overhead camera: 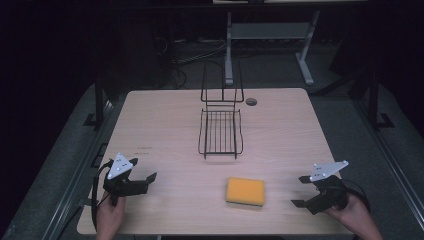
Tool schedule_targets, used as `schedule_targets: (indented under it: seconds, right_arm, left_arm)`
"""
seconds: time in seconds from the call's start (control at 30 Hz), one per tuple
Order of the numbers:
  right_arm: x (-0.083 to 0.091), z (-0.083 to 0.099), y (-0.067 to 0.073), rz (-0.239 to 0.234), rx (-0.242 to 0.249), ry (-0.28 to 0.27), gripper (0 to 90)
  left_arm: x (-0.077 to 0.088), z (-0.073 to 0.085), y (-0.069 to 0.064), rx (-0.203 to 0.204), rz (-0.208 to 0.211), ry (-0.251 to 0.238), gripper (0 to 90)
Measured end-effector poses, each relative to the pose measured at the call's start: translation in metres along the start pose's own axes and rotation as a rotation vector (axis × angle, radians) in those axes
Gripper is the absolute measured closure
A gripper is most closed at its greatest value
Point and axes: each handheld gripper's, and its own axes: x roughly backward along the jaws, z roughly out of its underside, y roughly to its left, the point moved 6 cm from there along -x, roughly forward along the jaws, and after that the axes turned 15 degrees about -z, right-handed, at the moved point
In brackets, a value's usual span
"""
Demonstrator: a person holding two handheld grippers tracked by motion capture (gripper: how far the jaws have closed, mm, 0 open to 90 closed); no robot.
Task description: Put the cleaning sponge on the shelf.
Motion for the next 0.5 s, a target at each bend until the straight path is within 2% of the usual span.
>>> schedule_targets:
  seconds: [0.07, 0.2, 0.27, 0.37, 0.5]
  right_arm:
    - [-0.002, -0.003, 0.0, -0.007, 0.003, 0.002, 14.5]
    - [-0.007, -0.007, 0.001, -0.024, 0.003, 0.022, 14.5]
    - [-0.008, -0.008, 0.001, -0.027, 0.002, 0.028, 14.5]
    - [-0.013, -0.012, 0.003, -0.029, 0.006, 0.048, 14.5]
    - [-0.019, -0.02, 0.007, -0.042, 0.027, 0.069, 14.5]
  left_arm:
    - [0.0, 0.0, 0.001, 0.009, -0.006, 0.002, 15.3]
    - [0.001, 0.0, -0.001, -0.006, -0.004, -0.004, 15.3]
    - [0.001, 0.0, -0.002, -0.001, 0.001, -0.005, 15.3]
    - [-0.001, 0.0, -0.006, -0.022, 0.017, 0.002, 15.3]
    - [-0.002, 0.0, -0.008, -0.028, 0.033, 0.003, 15.3]
